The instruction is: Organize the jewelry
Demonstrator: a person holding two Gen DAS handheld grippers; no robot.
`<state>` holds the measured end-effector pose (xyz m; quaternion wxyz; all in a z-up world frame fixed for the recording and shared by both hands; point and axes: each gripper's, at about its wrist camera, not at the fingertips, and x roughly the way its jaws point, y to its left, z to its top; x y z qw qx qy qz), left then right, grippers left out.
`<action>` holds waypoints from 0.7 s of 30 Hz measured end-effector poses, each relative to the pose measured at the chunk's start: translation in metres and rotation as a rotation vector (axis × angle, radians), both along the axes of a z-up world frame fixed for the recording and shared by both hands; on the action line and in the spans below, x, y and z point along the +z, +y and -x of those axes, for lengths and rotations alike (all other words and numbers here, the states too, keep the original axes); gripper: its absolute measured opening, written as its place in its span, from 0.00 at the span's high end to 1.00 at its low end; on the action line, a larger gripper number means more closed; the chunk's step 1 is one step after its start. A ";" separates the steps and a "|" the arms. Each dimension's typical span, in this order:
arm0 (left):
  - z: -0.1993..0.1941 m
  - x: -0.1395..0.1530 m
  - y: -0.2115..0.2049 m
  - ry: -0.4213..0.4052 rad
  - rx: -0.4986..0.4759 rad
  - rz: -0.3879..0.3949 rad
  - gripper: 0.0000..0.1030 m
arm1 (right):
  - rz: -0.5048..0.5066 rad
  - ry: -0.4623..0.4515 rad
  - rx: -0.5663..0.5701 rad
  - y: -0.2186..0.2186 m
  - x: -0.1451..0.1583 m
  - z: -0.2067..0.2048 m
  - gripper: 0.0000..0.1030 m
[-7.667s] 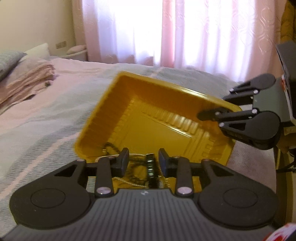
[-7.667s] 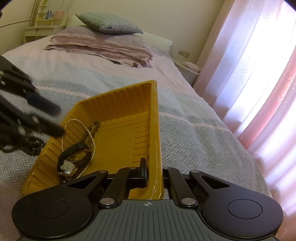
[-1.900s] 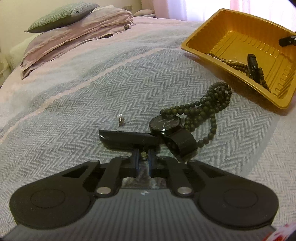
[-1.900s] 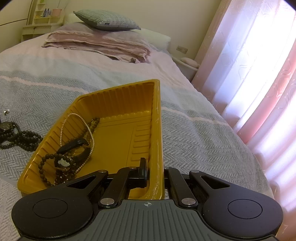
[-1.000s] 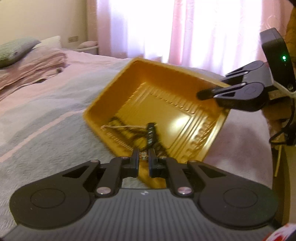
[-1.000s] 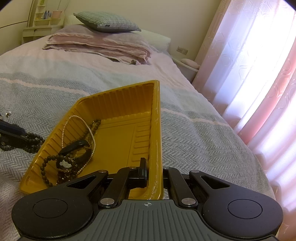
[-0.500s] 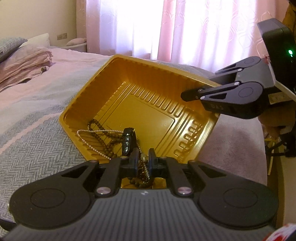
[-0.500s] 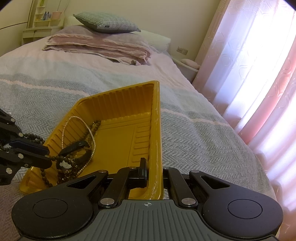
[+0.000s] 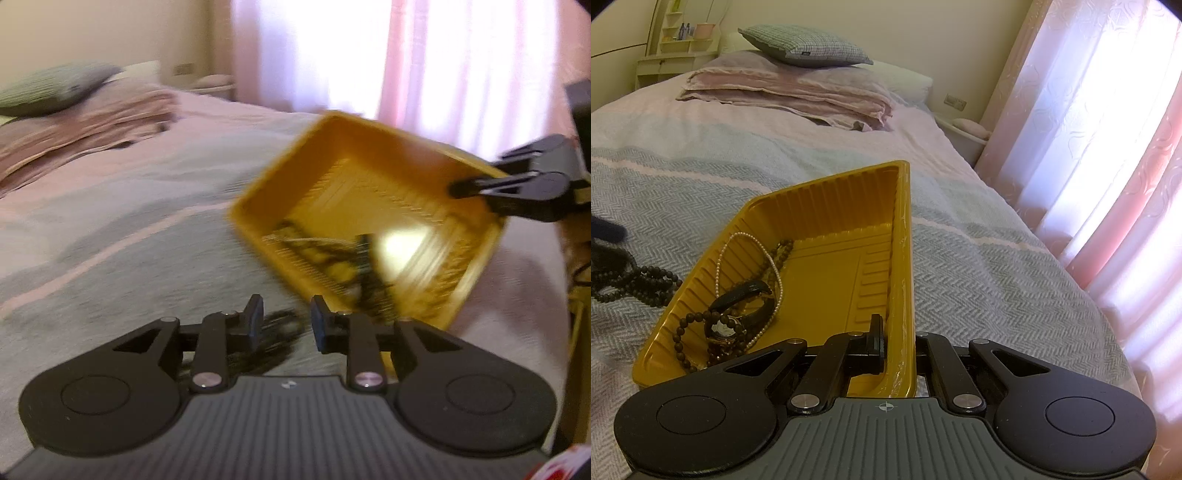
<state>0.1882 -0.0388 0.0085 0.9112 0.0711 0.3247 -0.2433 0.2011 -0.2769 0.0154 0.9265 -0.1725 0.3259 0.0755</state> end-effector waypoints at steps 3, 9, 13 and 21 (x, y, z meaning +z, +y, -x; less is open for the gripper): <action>0.004 0.001 0.036 -0.014 0.078 -0.033 0.75 | 0.001 0.000 0.000 0.001 0.000 0.000 0.96; 0.015 -0.008 0.100 0.005 0.205 -0.088 0.67 | 0.006 0.001 0.001 0.000 0.001 0.001 0.96; 0.019 -0.022 0.122 0.031 0.252 -0.116 0.54 | 0.010 0.001 0.003 0.001 0.001 0.001 0.96; 0.009 -0.045 0.117 0.033 0.208 -0.155 0.11 | 0.017 0.006 0.002 0.001 0.001 -0.001 0.96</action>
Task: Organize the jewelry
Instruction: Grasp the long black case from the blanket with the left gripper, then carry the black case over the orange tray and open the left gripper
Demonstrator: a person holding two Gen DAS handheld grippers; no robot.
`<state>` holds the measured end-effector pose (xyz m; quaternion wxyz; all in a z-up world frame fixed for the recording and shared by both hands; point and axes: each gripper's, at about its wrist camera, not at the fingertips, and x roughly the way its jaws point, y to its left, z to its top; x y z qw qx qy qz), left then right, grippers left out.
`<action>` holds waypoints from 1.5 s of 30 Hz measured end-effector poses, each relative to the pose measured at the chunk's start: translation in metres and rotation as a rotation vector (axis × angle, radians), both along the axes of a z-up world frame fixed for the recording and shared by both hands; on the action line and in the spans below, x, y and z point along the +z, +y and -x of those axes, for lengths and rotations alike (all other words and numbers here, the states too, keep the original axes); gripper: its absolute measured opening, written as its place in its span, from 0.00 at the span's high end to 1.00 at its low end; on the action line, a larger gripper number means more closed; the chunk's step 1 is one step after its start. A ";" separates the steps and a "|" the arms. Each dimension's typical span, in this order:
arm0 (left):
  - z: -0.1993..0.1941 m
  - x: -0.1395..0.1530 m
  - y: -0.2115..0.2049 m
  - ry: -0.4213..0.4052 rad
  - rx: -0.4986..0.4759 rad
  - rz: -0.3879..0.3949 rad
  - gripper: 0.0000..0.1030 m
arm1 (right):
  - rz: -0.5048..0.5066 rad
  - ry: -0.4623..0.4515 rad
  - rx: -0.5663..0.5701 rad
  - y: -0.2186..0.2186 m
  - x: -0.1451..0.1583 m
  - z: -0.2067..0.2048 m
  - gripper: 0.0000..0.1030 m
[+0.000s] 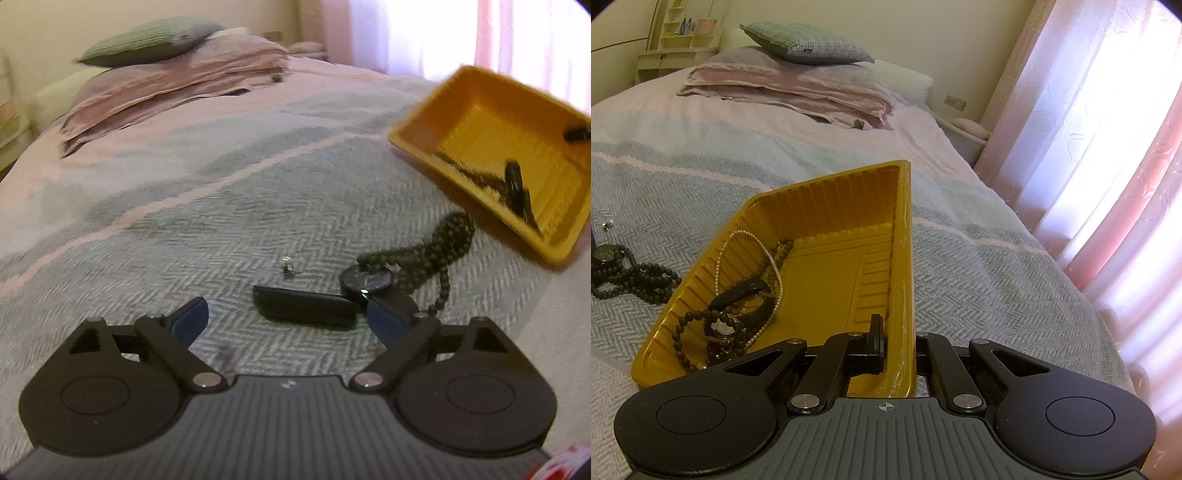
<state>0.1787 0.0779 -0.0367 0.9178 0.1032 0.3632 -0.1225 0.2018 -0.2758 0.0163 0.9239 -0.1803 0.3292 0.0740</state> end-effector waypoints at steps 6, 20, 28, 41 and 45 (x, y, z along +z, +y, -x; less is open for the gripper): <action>-0.014 -0.019 -0.012 0.018 -0.037 -0.044 0.11 | 0.001 0.009 -0.005 -0.001 -0.001 -0.003 0.96; -0.029 -0.028 -0.018 0.047 -0.060 -0.074 0.29 | 0.002 0.010 -0.007 -0.001 -0.003 -0.005 0.96; -0.014 -0.001 -0.005 -0.001 -0.027 -0.041 0.29 | -0.001 0.004 -0.005 -0.001 -0.003 -0.003 0.96; 0.006 0.046 -0.046 -0.049 -0.105 0.024 0.29 | -0.009 0.002 -0.005 -0.002 0.000 0.000 0.96; 0.008 0.051 -0.071 -0.051 -0.154 0.065 0.29 | -0.011 0.004 -0.006 -0.002 0.001 0.000 0.96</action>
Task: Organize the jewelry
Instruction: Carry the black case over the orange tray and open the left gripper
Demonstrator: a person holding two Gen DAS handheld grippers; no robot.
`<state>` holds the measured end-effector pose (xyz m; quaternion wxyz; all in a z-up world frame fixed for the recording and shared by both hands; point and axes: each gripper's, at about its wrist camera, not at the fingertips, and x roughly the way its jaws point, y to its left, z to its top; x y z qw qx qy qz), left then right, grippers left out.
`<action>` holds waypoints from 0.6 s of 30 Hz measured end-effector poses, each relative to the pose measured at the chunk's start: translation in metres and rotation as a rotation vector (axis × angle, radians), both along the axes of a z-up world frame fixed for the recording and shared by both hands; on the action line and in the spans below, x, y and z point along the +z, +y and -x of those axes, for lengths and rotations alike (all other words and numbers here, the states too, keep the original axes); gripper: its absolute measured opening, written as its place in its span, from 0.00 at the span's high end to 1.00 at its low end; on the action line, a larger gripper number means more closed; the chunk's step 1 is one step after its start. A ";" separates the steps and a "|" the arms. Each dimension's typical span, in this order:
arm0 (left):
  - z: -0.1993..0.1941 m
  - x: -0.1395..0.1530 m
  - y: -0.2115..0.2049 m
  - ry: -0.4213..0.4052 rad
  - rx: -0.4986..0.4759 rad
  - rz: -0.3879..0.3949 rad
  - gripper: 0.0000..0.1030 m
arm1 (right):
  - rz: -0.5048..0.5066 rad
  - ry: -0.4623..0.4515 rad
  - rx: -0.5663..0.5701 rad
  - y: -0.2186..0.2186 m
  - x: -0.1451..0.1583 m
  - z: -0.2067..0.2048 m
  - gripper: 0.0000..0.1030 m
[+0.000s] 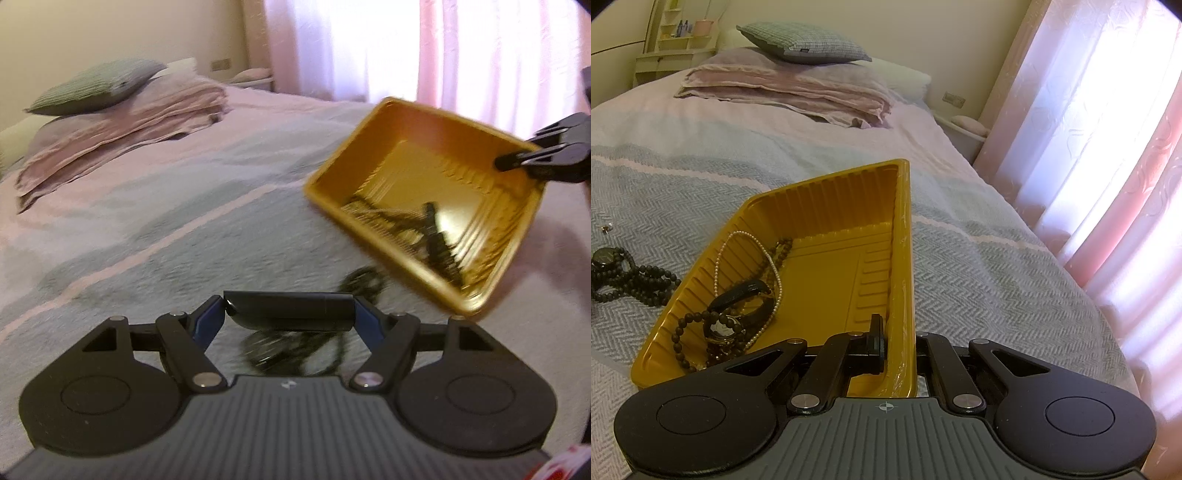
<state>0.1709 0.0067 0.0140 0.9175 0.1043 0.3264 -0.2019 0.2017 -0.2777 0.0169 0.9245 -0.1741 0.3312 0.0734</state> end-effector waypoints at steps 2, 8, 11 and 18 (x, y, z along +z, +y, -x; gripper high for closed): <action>0.000 0.002 -0.012 0.000 -0.021 0.014 0.29 | 0.000 -0.001 0.001 0.000 0.000 0.000 0.96; -0.004 0.009 -0.047 0.002 -0.094 0.079 0.29 | -0.004 -0.001 0.001 -0.001 0.000 0.000 0.96; -0.006 0.014 -0.064 -0.012 -0.126 0.081 0.29 | -0.005 0.003 0.002 -0.002 -0.001 -0.002 0.96; -0.015 0.021 -0.092 -0.032 -0.185 0.077 0.29 | -0.010 0.003 0.002 -0.002 -0.001 -0.003 0.96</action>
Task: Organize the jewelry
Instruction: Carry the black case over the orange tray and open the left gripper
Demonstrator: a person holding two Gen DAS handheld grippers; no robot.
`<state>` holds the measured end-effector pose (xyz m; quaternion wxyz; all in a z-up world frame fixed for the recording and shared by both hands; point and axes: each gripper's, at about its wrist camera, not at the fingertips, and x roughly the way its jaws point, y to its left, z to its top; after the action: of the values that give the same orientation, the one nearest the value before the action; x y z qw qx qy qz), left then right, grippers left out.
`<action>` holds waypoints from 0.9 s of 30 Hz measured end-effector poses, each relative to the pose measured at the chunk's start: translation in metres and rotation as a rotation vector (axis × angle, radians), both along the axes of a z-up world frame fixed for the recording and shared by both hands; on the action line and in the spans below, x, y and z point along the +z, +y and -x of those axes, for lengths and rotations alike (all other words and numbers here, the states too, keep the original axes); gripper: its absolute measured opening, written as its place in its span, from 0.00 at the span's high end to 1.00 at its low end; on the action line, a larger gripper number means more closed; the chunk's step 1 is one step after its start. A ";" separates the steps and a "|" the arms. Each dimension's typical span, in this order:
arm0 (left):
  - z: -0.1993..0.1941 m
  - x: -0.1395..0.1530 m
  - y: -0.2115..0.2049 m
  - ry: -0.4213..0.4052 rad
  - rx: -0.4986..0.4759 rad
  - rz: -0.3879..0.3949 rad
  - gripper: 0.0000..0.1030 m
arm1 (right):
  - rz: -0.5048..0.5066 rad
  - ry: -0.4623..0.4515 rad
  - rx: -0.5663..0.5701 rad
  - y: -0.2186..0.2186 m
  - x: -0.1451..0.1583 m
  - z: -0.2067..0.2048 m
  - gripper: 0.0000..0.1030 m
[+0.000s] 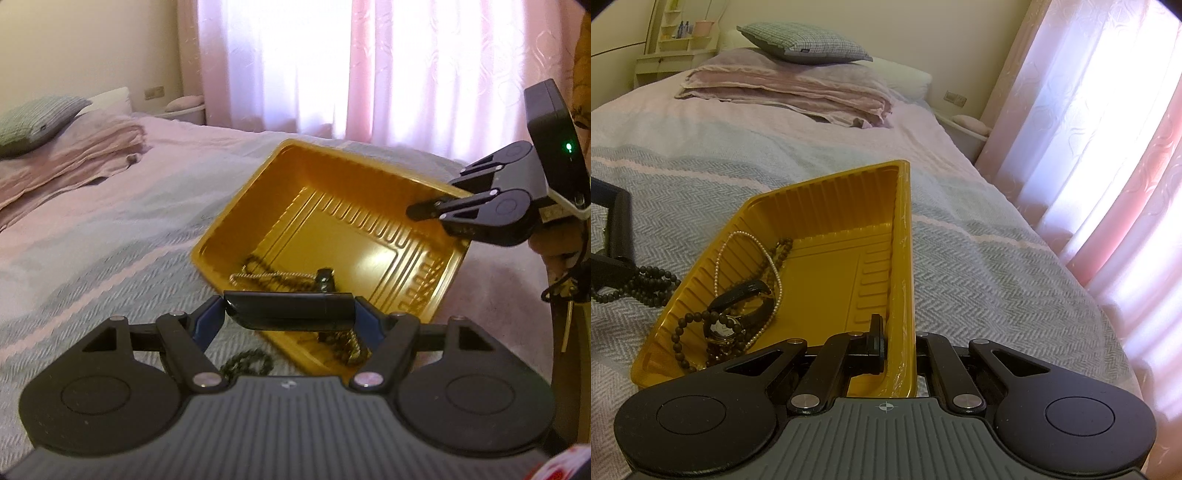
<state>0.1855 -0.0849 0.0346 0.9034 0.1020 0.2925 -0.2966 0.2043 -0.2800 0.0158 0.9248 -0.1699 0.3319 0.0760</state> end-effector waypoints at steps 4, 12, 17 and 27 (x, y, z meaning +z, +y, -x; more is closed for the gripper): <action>-0.008 -0.001 -0.013 -0.001 -0.025 -0.003 0.29 | 0.000 0.001 0.000 0.000 0.000 0.000 0.96; -0.022 -0.008 -0.038 -0.002 -0.141 -0.021 0.29 | -0.001 0.000 0.004 0.000 0.000 -0.001 0.96; -0.029 -0.015 -0.051 0.005 -0.194 -0.040 0.29 | 0.000 -0.001 0.002 0.000 0.000 -0.001 0.96; -0.035 -0.022 -0.068 -0.005 -0.271 -0.056 0.29 | -0.004 -0.002 0.001 0.001 -0.001 0.000 0.96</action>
<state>0.2207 -0.1524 0.0126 0.8526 0.1663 0.2819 -0.4074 0.2046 -0.2792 0.0152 0.9253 -0.1683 0.3310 0.0768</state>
